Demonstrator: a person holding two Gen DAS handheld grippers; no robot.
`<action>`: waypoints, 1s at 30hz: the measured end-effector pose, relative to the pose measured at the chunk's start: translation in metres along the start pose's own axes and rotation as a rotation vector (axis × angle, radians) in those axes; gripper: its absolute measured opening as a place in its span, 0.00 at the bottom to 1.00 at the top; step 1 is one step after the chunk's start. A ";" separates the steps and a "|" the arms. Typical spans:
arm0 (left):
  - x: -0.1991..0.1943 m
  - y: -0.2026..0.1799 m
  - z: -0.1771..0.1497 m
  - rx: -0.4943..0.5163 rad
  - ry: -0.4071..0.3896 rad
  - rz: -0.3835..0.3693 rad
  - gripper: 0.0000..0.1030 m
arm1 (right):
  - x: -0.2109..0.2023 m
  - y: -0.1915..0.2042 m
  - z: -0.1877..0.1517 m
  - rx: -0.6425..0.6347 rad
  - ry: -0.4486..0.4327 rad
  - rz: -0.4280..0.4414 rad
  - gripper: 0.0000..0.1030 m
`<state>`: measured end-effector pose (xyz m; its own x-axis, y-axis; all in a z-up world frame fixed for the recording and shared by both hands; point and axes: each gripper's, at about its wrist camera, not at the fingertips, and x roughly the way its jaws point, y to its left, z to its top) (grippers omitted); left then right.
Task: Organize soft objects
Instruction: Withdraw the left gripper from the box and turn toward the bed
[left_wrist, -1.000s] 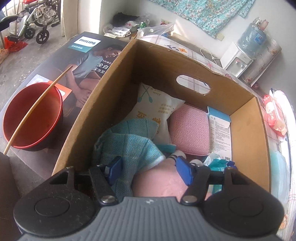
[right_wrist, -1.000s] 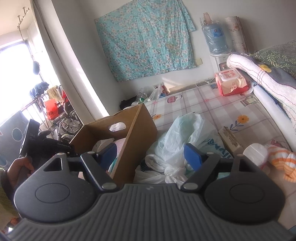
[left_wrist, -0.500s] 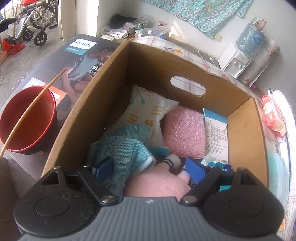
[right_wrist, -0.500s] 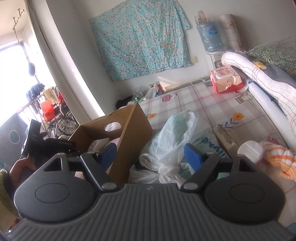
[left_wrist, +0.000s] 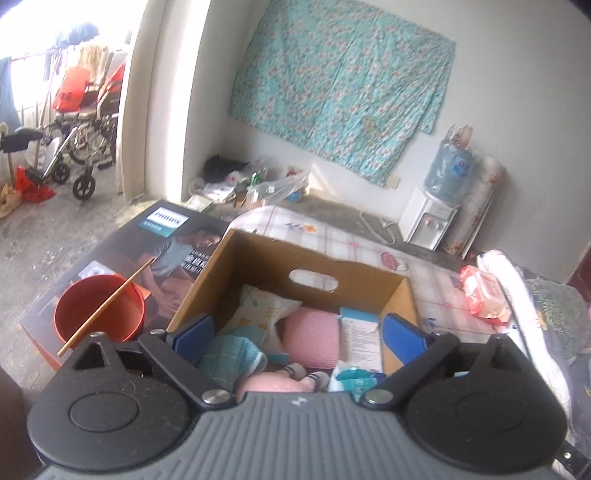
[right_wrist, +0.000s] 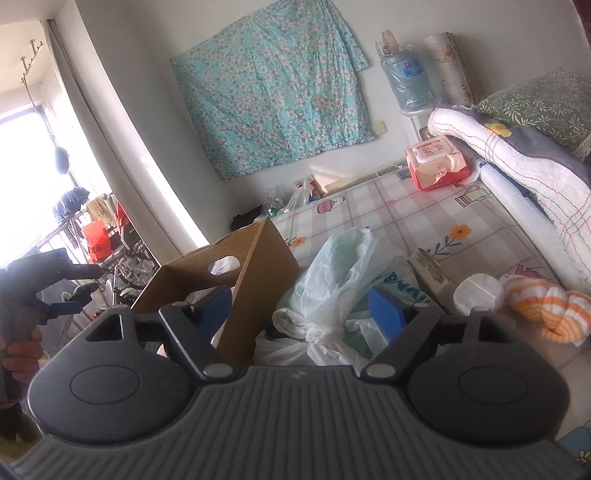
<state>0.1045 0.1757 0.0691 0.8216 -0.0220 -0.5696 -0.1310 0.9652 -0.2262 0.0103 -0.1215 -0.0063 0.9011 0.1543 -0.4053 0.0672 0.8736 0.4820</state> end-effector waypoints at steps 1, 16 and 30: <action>-0.014 -0.011 -0.006 0.025 -0.034 -0.032 1.00 | -0.003 -0.002 -0.001 0.009 -0.003 -0.004 0.80; -0.040 -0.138 -0.113 0.322 -0.050 -0.362 1.00 | -0.074 -0.052 -0.032 0.099 -0.019 -0.129 0.83; -0.015 -0.199 -0.197 0.450 0.041 -0.459 1.00 | -0.104 -0.116 -0.045 0.181 -0.003 -0.269 0.83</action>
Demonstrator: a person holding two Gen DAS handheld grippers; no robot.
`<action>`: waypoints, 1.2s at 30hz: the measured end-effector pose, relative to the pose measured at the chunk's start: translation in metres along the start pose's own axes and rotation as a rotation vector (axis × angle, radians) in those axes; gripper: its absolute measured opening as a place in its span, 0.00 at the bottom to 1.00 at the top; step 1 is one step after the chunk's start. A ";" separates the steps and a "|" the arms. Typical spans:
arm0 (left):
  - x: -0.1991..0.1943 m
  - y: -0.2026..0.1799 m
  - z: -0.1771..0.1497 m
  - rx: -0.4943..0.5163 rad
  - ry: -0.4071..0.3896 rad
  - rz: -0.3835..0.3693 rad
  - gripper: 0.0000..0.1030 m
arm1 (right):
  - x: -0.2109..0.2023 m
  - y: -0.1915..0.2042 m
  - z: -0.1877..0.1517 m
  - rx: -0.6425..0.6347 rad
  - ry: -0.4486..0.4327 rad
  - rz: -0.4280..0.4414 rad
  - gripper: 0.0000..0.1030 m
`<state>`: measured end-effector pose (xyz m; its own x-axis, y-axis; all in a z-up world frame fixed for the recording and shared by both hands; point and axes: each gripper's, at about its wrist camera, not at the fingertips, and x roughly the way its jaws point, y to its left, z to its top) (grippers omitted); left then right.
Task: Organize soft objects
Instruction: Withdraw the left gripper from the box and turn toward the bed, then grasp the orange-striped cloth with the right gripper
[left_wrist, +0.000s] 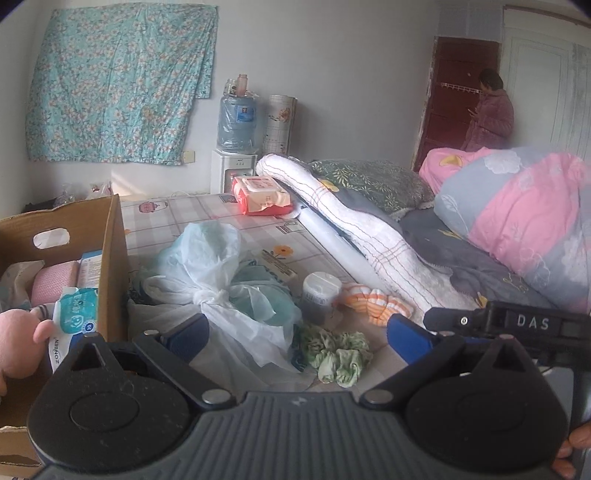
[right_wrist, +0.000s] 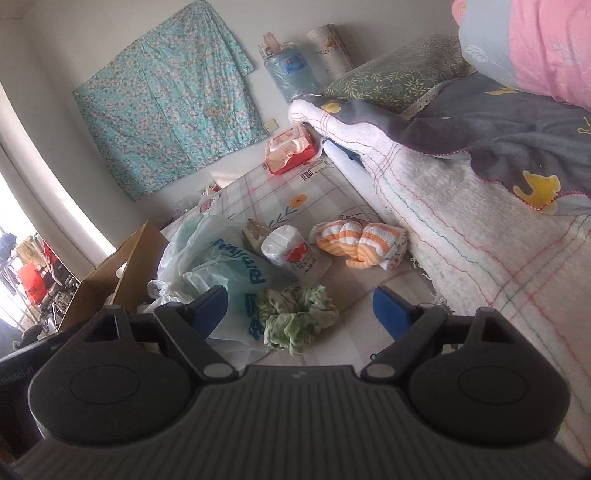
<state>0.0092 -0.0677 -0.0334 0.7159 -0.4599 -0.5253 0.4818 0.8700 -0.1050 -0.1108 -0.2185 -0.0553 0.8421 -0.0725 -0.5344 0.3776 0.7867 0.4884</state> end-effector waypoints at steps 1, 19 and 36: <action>0.005 -0.007 -0.003 0.027 0.015 0.008 1.00 | 0.002 -0.003 0.000 0.006 0.005 0.001 0.83; 0.049 -0.024 0.003 0.112 0.129 0.057 0.99 | 0.109 0.033 0.072 -0.564 0.178 -0.114 0.61; 0.053 -0.014 -0.005 0.020 0.218 -0.056 0.89 | 0.123 -0.023 0.071 -0.228 0.426 -0.132 0.29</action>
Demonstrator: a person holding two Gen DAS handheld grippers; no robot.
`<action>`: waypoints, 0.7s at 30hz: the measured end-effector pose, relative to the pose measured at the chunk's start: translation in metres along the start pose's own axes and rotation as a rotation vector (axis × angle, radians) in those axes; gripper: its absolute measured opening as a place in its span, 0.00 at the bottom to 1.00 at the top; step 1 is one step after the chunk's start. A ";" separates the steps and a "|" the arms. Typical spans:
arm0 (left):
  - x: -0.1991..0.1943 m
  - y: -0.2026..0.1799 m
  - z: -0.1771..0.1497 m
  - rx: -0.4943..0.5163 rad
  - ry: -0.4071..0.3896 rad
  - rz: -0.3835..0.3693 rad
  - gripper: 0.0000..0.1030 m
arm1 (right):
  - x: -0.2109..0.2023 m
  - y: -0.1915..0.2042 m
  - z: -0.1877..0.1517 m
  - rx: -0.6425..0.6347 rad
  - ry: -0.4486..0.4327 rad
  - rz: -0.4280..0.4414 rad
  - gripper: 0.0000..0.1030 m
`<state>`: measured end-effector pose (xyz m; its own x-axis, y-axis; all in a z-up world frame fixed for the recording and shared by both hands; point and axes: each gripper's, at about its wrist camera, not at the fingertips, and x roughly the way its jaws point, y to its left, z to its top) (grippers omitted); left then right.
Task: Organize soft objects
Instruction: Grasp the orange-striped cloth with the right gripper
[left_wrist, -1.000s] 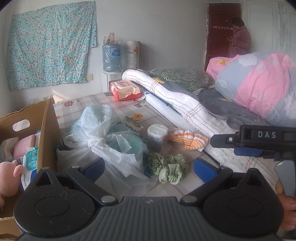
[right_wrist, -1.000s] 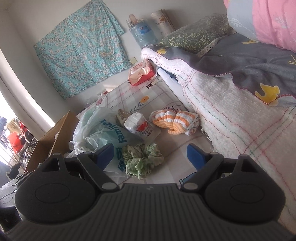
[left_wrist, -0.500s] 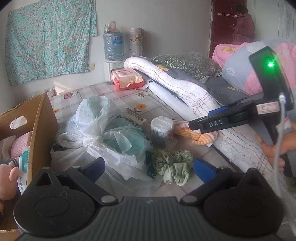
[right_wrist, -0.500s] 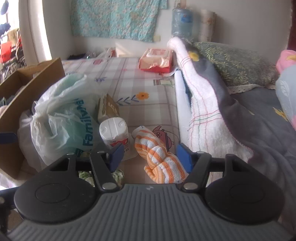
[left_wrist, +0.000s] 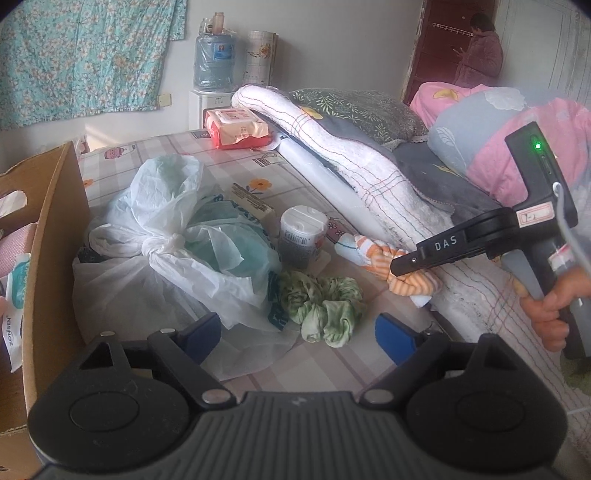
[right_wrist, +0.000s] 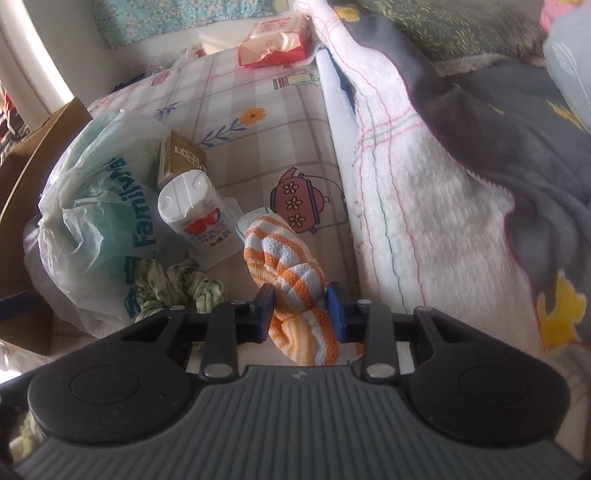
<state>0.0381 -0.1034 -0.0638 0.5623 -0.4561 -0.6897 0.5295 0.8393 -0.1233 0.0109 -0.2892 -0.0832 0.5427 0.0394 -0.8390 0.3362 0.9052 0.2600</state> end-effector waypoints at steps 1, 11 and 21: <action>0.001 -0.001 -0.001 0.003 0.007 -0.016 0.89 | -0.004 -0.009 -0.006 0.068 0.006 0.033 0.29; 0.018 -0.013 -0.010 0.021 0.114 -0.134 0.88 | 0.005 -0.037 -0.056 0.443 0.122 0.299 0.31; 0.041 -0.020 -0.009 -0.010 0.183 -0.204 0.77 | 0.029 -0.034 -0.080 0.594 0.202 0.467 0.30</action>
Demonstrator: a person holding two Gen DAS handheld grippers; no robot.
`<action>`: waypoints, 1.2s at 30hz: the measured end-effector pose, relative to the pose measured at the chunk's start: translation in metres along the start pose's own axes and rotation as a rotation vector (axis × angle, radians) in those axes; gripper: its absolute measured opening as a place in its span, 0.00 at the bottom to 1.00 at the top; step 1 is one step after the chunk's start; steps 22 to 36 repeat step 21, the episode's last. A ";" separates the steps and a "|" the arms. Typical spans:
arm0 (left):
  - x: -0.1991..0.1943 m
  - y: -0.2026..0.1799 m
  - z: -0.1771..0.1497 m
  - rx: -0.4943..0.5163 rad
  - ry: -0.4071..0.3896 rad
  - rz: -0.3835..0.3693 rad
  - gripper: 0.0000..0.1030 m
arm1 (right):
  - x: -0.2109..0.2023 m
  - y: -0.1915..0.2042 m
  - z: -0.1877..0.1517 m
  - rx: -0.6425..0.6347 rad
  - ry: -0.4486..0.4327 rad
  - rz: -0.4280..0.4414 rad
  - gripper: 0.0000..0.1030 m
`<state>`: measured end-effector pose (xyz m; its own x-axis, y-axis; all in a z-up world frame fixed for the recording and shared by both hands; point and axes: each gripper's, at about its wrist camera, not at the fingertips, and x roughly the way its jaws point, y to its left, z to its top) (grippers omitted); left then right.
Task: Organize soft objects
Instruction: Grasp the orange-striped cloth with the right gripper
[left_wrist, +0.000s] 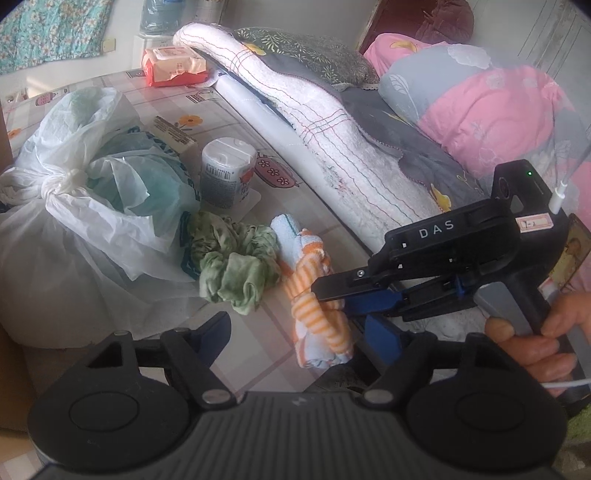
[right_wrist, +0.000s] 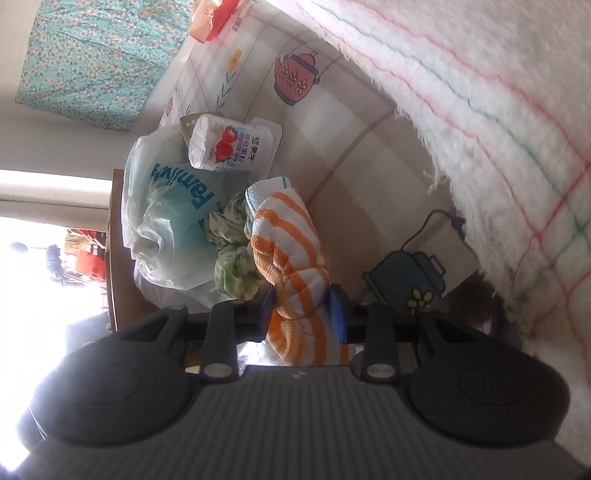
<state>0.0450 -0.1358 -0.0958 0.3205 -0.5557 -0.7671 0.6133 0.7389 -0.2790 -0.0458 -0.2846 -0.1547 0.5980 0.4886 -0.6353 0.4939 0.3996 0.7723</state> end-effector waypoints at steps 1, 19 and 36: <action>0.003 -0.001 0.001 0.010 0.007 0.003 0.75 | 0.002 -0.003 -0.002 0.017 0.008 0.018 0.29; 0.017 -0.016 0.006 0.116 0.035 -0.045 0.35 | -0.008 -0.021 -0.018 0.127 -0.036 0.169 0.28; 0.011 -0.018 0.006 0.128 0.018 -0.050 0.35 | -0.012 -0.018 -0.023 0.126 -0.053 0.183 0.28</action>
